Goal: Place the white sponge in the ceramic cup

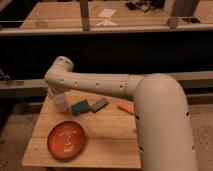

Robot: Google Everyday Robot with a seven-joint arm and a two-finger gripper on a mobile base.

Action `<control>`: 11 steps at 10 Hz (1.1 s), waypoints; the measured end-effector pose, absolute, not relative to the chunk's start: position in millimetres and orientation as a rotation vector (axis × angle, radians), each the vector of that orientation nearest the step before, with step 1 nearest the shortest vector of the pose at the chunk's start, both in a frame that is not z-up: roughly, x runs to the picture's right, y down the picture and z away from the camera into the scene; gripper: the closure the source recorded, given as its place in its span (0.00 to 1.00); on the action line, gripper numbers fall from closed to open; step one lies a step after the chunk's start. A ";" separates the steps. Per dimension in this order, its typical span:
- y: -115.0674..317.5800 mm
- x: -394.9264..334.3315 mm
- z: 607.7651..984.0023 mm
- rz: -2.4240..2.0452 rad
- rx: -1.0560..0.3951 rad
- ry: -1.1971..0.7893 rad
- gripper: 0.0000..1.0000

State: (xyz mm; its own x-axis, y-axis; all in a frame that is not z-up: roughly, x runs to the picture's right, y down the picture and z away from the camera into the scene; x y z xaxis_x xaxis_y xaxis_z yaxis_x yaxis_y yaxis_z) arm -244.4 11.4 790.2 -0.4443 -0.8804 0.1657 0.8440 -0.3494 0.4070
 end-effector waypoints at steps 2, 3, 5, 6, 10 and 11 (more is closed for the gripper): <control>12.3 -245.8 790.6 -1.964 0.105 -0.530 0.34; 12.3 -246.2 792.3 -1.968 0.108 -0.537 0.36; 11.9 -246.5 793.9 -1.975 0.113 -0.542 0.50; 12.0 -247.6 794.3 -1.979 0.117 -0.544 0.61; 11.8 -249.1 796.0 -1.987 0.129 -0.549 0.65; 11.1 -249.3 797.1 -1.990 0.131 -0.552 0.65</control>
